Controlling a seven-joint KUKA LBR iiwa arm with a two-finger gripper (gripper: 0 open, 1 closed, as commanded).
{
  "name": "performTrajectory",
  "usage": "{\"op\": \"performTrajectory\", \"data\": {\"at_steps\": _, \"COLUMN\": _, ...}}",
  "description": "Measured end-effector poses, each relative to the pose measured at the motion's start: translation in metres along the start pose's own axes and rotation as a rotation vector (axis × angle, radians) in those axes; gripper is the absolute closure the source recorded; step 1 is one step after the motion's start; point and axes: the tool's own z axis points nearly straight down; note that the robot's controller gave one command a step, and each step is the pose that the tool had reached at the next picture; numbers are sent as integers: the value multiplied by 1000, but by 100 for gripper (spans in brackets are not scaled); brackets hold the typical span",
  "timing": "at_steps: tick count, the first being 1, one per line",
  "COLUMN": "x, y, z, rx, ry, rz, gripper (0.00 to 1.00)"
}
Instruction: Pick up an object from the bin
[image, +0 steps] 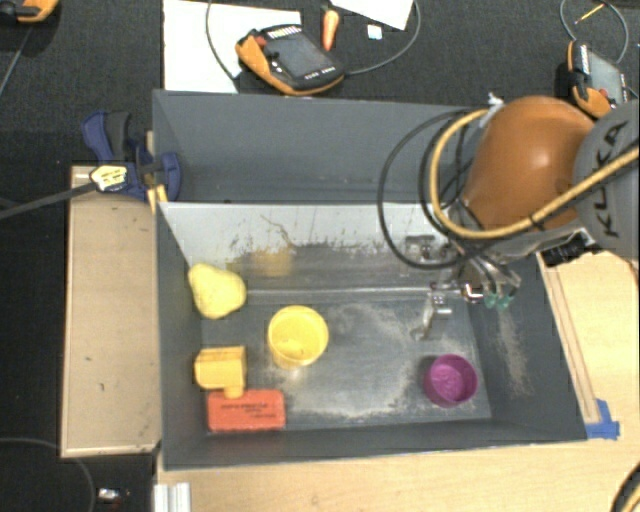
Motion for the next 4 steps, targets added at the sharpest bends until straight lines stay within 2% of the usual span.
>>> {"op": "performTrajectory", "data": {"at_steps": 1, "x": 0, "y": 0, "z": 0, "rx": 0, "ry": 0, "rz": 0, "gripper": 0}}
{"op": "performTrajectory", "data": {"at_steps": 2, "x": -34, "y": -61, "z": 22, "rx": 3, "ry": -6, "rz": -204, "gripper": 0}}
{"op": "performTrajectory", "data": {"at_steps": 3, "x": -21, "y": -32, "z": 15, "rx": -2, "ry": -5, "rz": -134, "gripper": 0}}
{"op": "performTrajectory", "data": {"at_steps": 4, "x": -16, "y": -55, "z": -48, "rx": 5, "ry": -14, "rz": -233, "gripper": 0}}
